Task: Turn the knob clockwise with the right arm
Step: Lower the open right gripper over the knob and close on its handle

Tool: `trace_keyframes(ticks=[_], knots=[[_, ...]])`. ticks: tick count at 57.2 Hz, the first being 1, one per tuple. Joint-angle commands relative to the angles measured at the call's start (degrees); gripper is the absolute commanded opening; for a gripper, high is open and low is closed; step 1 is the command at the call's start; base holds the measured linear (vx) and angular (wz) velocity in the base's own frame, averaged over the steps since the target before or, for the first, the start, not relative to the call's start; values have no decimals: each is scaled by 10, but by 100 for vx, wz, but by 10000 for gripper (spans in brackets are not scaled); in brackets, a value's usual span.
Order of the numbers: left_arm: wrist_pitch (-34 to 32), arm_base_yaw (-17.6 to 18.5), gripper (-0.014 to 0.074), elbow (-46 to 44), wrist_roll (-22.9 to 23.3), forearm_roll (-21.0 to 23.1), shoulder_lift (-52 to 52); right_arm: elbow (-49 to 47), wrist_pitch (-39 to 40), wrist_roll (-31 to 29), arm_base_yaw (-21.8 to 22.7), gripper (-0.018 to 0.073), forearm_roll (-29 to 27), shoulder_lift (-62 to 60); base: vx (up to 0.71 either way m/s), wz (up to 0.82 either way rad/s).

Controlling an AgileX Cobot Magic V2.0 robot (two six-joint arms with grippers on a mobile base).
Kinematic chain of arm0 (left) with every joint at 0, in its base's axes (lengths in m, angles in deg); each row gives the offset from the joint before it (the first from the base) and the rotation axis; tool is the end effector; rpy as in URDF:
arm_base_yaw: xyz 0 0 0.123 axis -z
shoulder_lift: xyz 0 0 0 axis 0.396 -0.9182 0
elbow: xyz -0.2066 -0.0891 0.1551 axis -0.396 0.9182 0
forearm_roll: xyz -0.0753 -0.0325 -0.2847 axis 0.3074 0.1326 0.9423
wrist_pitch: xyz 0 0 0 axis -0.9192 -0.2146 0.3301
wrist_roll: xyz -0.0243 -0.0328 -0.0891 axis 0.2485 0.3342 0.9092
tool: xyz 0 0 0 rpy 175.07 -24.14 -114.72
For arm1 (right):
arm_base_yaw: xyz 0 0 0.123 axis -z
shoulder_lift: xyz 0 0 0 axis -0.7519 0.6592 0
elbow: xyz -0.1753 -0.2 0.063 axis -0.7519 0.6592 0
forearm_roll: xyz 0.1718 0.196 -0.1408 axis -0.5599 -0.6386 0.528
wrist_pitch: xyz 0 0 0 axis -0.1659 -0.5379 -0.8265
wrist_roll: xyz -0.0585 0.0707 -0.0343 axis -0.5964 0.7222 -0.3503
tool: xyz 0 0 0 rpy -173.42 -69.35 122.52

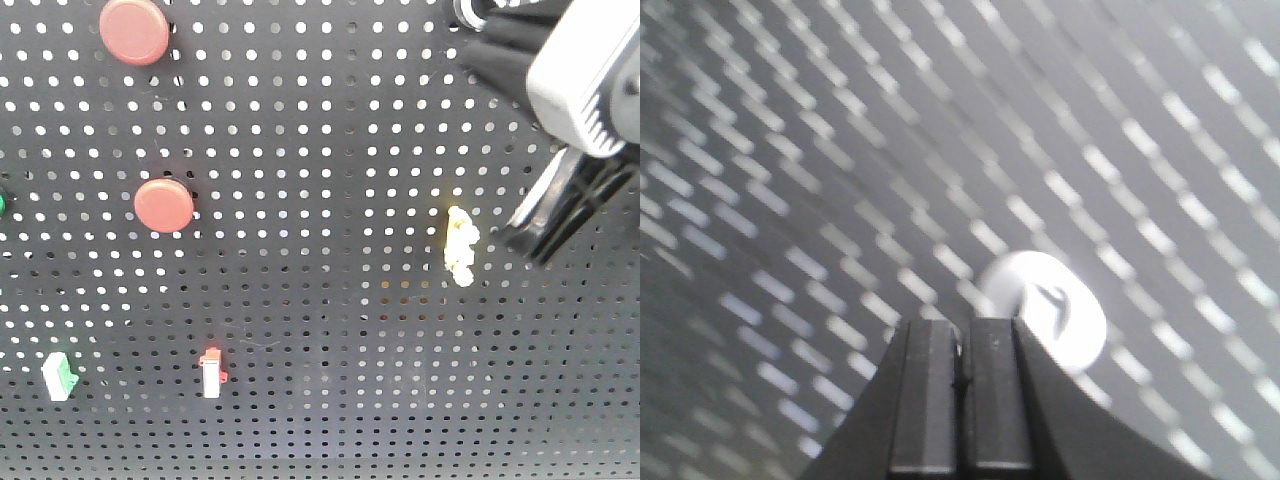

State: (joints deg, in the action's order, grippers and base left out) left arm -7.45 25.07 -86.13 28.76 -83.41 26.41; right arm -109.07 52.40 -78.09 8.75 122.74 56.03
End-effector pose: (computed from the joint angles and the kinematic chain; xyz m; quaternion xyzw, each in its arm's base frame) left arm 0.1218 -0.0033 0.1921 0.1082 0.7097 0.0869 0.6907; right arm 0.2198 0.1538 0.5146 -0.4352 0.4979 -0.1953 0.7243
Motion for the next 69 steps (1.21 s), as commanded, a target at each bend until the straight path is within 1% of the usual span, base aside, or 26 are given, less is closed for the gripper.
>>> trace_keyframes(ticks=[1, 8, 12, 18, 21, 37, 46, 53, 58, 69], knots=[[-48, 1, -6, 9, 2, 3, -8, -20, 24, 65, 9, 152, 77, -8, 0, 0], [-48, 1, -6, 9, 2, 3, -8, -20, 25, 137, 8, 263, 143, -8, 0, 0], [-48, 1, -6, 9, 2, 3, -8, -20, 30, 165, 8, 319, 178, -2, 0, 0], [-48, 1, -6, 9, 2, 3, -8, -20, 30, 206, 8, 374, 217, 9, 0, 0], [-48, 1, -6, 9, 2, 3, -8, -20, 31, 217, 8, 384, 235, 16, 0, 0], [-48, 1, -6, 9, 2, 3, -8, -20, 30, 278, 8, 384, 311, 40, 0, 0], [-48, 1, -6, 9, 2, 3, -8, -20, 11, 324, 8, 355, 362, 40, 0, 0], [-48, 1, -6, 9, 2, 3, -8, -20, 1, 355, 8, 310, 383, 40, 0, 0], [-48, 1, -6, 9, 2, 3, -8, -20, 2, 357, 8, 277, 393, 40, 0, 0], [-48, 1, -6, 9, 2, 3, -8, -20, -7, 373, 8, 168, 392, 40, 0, 0]])
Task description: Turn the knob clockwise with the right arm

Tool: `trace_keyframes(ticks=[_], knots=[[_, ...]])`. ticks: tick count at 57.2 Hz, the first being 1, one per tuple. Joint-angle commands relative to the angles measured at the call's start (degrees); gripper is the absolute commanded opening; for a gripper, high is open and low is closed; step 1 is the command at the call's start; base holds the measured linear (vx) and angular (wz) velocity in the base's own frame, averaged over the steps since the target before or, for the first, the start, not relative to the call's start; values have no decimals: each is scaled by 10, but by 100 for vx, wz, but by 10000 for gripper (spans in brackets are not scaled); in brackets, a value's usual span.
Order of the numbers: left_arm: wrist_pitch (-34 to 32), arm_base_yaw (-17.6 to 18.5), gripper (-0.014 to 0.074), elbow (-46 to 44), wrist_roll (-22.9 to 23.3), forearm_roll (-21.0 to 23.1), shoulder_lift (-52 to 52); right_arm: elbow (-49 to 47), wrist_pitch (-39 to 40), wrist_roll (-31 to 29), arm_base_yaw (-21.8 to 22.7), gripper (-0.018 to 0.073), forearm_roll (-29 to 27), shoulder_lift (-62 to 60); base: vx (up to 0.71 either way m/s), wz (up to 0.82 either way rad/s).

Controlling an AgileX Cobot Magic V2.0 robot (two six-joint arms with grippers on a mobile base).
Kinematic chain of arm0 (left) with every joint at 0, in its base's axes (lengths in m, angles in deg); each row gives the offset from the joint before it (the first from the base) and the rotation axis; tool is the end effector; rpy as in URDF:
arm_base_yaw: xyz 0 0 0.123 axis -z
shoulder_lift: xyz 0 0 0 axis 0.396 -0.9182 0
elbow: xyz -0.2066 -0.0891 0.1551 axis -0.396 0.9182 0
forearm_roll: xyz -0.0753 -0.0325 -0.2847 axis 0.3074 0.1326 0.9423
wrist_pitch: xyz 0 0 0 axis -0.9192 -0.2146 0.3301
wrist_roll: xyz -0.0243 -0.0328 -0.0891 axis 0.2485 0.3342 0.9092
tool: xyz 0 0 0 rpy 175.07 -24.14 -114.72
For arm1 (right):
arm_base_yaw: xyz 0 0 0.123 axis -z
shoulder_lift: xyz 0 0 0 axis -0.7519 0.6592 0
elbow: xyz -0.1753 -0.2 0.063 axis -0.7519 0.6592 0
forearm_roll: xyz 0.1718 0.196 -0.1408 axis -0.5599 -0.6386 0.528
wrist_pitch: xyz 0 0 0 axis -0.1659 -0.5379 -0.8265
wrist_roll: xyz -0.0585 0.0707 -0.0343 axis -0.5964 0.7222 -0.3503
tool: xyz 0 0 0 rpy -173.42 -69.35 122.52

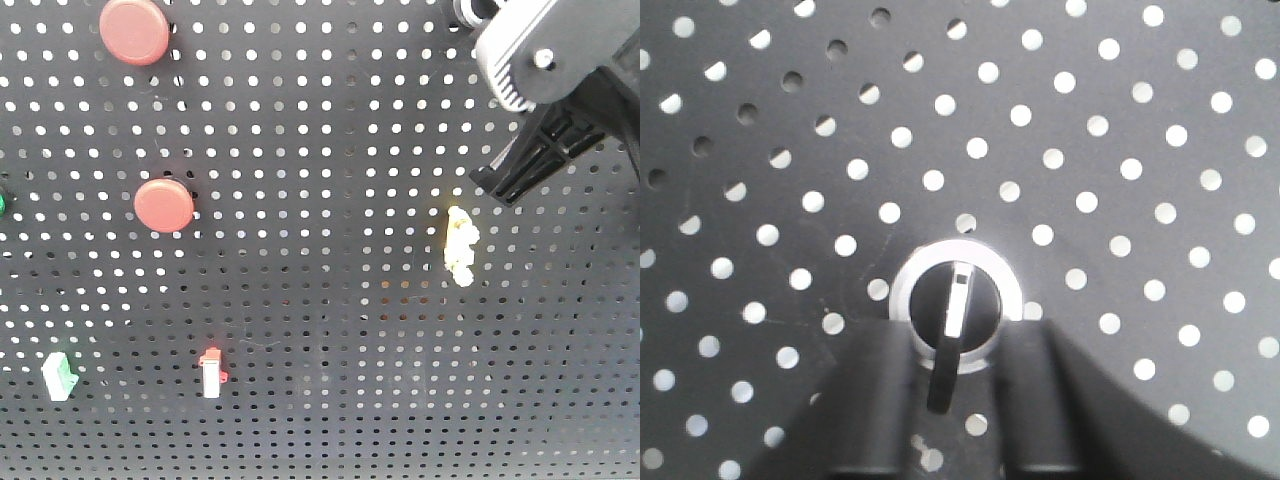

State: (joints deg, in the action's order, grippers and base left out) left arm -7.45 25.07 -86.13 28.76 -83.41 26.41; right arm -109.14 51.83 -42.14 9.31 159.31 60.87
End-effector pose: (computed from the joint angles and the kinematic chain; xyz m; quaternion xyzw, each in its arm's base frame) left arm 0.1218 -0.0033 0.1921 0.1082 0.7097 0.0869 0.6907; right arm 0.2479 0.1609 0.5086 -0.3761 0.4969 -0.2418 0.7437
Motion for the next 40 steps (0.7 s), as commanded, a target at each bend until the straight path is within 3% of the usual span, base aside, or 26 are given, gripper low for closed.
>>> trace_keyframes(ticks=[1, 18, 27, 40], knots=[[-48, 1, -6, 9, 2, 3, -8, -19, -2, 14, 3, 159, 27, -8, 0, 0], [-48, 1, -6, 9, 2, 3, -8, -19, -3, 50, 3, -13, 14, -8, 0, 0], [-48, 1, -6, 9, 2, 3, -8, -19, -7, 139, 3, -9, -6, -5, 0, 0], [-48, 1, -6, 9, 2, 3, -8, -19, -2, 326, 1, -8, -7, 0, 0, 0]])
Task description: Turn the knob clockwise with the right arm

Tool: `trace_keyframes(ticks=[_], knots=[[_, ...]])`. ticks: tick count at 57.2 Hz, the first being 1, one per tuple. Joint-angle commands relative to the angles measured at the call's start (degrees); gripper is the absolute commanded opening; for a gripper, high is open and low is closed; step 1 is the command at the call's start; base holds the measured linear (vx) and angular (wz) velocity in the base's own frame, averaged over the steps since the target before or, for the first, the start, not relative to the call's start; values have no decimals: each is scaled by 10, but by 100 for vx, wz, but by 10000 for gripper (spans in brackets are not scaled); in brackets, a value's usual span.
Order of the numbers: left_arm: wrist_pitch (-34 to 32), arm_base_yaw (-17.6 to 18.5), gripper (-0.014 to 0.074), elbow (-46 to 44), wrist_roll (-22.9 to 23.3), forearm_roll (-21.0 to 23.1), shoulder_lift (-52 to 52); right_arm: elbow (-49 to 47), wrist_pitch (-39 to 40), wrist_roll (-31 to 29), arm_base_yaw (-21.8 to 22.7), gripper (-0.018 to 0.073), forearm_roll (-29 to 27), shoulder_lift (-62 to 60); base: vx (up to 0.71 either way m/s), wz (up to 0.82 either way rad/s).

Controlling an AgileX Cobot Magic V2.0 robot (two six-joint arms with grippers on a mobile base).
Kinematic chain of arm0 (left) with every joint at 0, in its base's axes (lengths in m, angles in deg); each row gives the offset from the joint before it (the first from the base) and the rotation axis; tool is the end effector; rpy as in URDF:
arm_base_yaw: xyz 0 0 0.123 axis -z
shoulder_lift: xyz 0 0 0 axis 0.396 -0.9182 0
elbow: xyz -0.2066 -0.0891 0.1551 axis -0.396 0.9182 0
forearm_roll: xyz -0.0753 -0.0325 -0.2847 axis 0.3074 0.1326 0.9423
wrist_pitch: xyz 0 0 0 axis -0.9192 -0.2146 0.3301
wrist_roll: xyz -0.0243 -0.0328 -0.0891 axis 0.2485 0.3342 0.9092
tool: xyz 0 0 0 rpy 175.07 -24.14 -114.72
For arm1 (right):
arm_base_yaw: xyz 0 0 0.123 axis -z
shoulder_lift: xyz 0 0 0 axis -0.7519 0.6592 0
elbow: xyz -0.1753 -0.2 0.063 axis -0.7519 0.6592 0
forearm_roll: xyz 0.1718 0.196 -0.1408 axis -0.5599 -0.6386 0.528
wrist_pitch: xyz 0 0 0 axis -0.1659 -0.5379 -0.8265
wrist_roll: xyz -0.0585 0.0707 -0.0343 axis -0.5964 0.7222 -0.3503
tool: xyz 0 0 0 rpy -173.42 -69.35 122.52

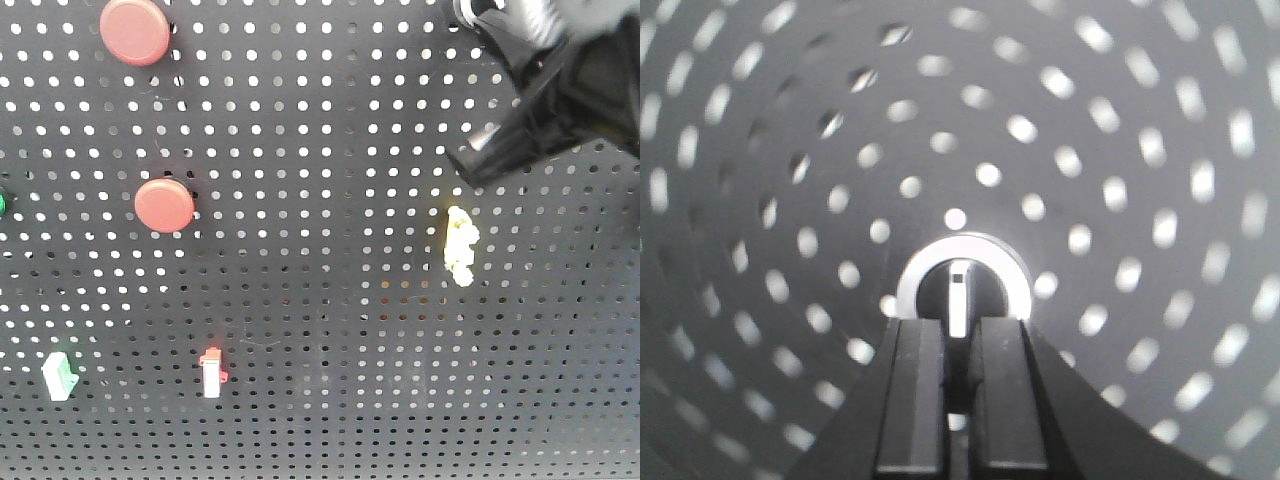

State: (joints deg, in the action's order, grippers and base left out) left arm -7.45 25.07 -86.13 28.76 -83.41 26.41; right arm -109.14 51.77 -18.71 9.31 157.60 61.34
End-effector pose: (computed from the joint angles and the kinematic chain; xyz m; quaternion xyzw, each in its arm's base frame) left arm 0.1218 -0.0033 0.1921 0.1082 0.7097 0.0869 0.6907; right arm 0.2505 0.1631 0.5052 -0.2639 0.5723 -0.0748 0.7728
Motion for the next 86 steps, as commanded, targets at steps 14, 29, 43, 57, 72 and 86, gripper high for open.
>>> trace_keyframes(ticks=[14, 29, 43, 57, 72, 86], knots=[[-48, 1, -6, 9, 2, 3, -8, -19, 13, 298, 1, -8, 14, -5, 0, 0], [-48, 1, -6, 9, 2, 3, -8, -19, 15, 507, 1, -8, 18, -5, 0, 0], [-48, 1, -6, 9, 2, 3, -8, -19, 15, 664, 1, -8, 42, -5, 0, 0], [-48, 1, -6, 9, 2, 3, -8, -19, 15, 720, 1, -6, 111, -5, 0, 0], [-48, 1, -6, 9, 2, 3, -8, -19, 38, 720, 1, 50, 133, -5, 0, 0], [-48, 1, -6, 9, 2, 3, -8, 4, 53, 320, 1, 353, 60, -133, 0, 0]])
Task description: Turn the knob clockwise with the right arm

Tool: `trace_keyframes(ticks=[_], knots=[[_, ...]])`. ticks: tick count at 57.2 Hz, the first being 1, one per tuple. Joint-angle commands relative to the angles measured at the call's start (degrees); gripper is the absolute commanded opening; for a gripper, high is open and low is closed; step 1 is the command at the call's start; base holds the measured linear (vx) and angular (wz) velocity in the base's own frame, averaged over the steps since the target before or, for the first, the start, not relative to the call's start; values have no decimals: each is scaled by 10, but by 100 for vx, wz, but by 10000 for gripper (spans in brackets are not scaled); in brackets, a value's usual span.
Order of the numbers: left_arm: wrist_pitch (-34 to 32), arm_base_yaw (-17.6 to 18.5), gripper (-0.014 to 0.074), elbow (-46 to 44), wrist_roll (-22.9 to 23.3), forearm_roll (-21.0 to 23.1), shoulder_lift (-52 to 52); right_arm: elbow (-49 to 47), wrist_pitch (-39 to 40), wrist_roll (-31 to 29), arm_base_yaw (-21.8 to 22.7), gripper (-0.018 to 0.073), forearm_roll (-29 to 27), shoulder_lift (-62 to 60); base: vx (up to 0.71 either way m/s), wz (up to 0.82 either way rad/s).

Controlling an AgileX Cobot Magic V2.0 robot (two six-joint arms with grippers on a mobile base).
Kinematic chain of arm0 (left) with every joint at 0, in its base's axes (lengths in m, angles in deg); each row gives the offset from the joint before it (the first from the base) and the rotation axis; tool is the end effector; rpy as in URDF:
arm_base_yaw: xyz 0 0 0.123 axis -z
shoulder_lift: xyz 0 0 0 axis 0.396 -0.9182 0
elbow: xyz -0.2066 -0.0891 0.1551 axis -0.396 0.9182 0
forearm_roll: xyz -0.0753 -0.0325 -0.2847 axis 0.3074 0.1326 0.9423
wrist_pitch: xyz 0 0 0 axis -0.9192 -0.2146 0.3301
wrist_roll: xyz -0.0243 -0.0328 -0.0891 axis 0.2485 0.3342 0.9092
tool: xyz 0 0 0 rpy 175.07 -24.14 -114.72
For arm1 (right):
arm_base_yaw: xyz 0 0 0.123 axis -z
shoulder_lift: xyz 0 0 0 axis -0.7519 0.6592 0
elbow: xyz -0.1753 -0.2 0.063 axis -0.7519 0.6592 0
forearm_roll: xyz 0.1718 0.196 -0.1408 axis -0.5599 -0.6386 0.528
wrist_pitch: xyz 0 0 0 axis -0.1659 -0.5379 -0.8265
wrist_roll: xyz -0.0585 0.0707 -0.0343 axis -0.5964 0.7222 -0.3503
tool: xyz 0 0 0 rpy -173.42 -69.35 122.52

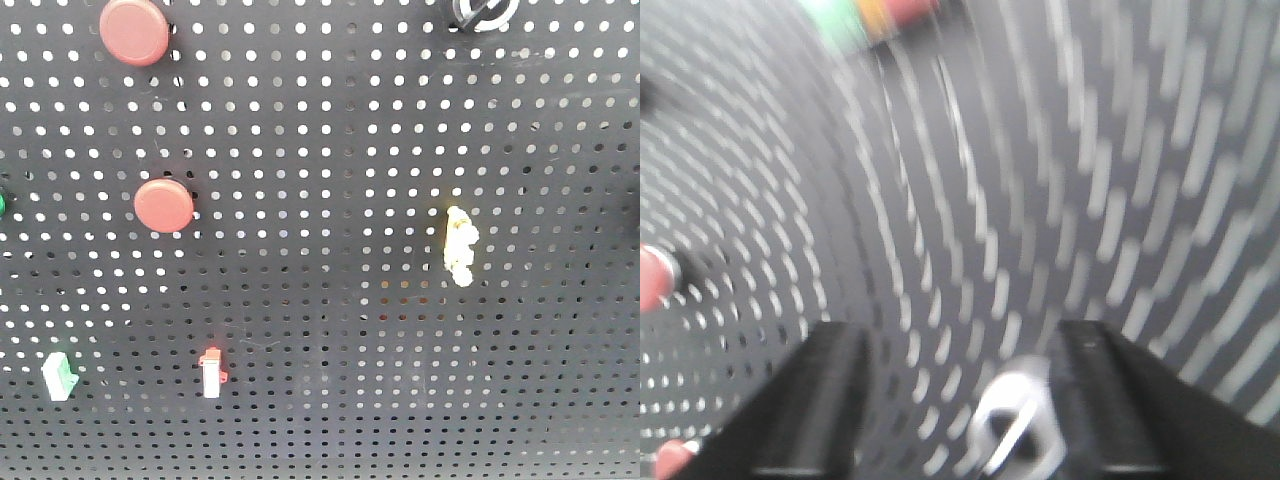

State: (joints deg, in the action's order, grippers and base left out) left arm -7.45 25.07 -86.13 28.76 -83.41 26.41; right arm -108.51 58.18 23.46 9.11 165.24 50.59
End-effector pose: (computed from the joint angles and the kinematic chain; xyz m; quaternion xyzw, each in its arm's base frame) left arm 0.1218 -0.0033 0.1921 0.1082 0.7097 0.0869 0.6907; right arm 0.1867 0.1247 0.5558 -0.0876 0.5307 0.2214 0.8134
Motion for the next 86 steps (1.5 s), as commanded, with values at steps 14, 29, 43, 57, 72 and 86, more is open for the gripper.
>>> trace_keyframes(ticks=[14, 29, 43, 57, 72, 86], knots=[[-48, 1, -6, 9, 2, 3, -8, 83, -127, -354, 3, 32, -150, -109, 0, 0], [-48, 1, -6, 9, 2, 3, -8, 173, -205, -548, 3, -12, -333, -190, 0, 0], [-48, 1, -6, 9, 2, 3, -8, 266, -215, -572, 3, -11, -415, -243, 0, 0], [-48, 1, -6, 9, 2, 3, -8, 311, -228, -572, 4, -11, -426, -255, 0, 0], [-48, 1, -6, 9, 2, 3, -8, 311, -229, -558, 4, -11, -488, -246, 0, 0], [-48, 1, -6, 9, 2, 3, -8, 363, -198, -677, 5, -11, -680, -243, 0, 0]])
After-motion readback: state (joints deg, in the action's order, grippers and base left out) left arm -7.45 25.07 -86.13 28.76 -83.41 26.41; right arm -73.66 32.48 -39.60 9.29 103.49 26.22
